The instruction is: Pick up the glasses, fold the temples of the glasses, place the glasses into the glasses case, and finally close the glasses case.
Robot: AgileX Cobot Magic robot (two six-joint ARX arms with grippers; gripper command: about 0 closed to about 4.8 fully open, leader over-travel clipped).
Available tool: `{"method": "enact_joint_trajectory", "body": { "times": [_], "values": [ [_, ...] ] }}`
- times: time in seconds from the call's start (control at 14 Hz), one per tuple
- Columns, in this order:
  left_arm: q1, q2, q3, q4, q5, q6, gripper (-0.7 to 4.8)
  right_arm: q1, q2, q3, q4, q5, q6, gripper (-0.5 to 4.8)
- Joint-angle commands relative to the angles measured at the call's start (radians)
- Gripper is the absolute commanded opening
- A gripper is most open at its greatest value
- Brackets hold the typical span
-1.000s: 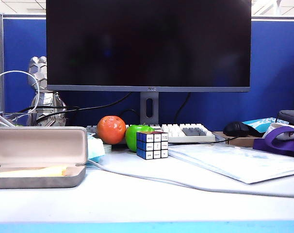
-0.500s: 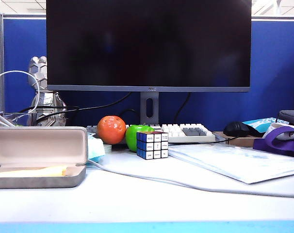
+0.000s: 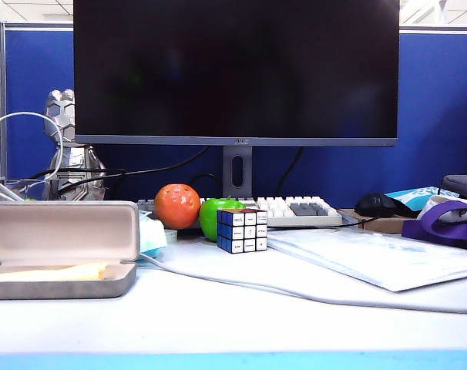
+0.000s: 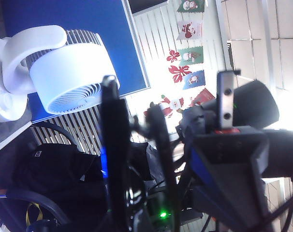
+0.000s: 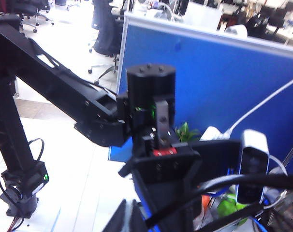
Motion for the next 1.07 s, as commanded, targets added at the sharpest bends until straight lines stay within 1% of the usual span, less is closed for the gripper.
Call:
{"method": "enact_joint_trajectory", "body": {
  "times": [0.07, 0.36, 0.5, 0.64, 0.71, 0.79, 0.86, 0.93, 1.0, 1.07],
  "values": [
    [-0.003, -0.004, 0.003, 0.029, 0.02, 0.005, -0.05, -0.001, 0.071, 0.001, 0.002, 0.009, -0.002, -0.01],
    [-0.003, -0.004, 0.003, 0.036, 0.06, 0.005, -0.05, -0.001, 0.106, 0.001, -0.002, 0.013, -0.002, -0.01],
    [-0.003, -0.004, 0.003, 0.059, 0.059, 0.011, -0.05, -0.001, 0.105, 0.001, 0.003, 0.013, -0.002, -0.01],
    [-0.003, -0.004, 0.003, 0.042, 0.051, 0.005, -0.05, -0.001, 0.081, 0.002, 0.034, 0.018, -0.001, -0.01],
    [-0.003, -0.004, 0.003, 0.028, 0.044, 0.023, -0.05, -0.001, 0.06, 0.002, 0.063, 0.051, 0.0, -0.01],
    [-0.003, -0.004, 0.003, 0.019, 0.017, 0.071, -0.05, -0.001, 0.04, 0.002, 0.082, 0.093, 0.0, -0.01],
    [-0.003, -0.004, 0.003, 0.003, -0.022, 0.099, -0.05, -0.001, 0.024, 0.002, 0.087, 0.139, 0.0, -0.01],
    [-0.002, -0.004, 0.003, -0.049, -0.068, 0.101, -0.05, -0.001, 0.007, 0.002, 0.081, 0.186, 0.001, -0.01],
    [-0.002, -0.004, 0.003, -0.148, -0.116, 0.154, -0.05, -0.001, -0.005, 0.002, 0.077, 0.209, 0.014, -0.01],
    [-0.002, -0.004, 0.003, -0.276, -0.157, 0.233, -0.05, -0.001, -0.014, 0.002, 0.077, 0.232, 0.031, -0.01]
  ]
}}
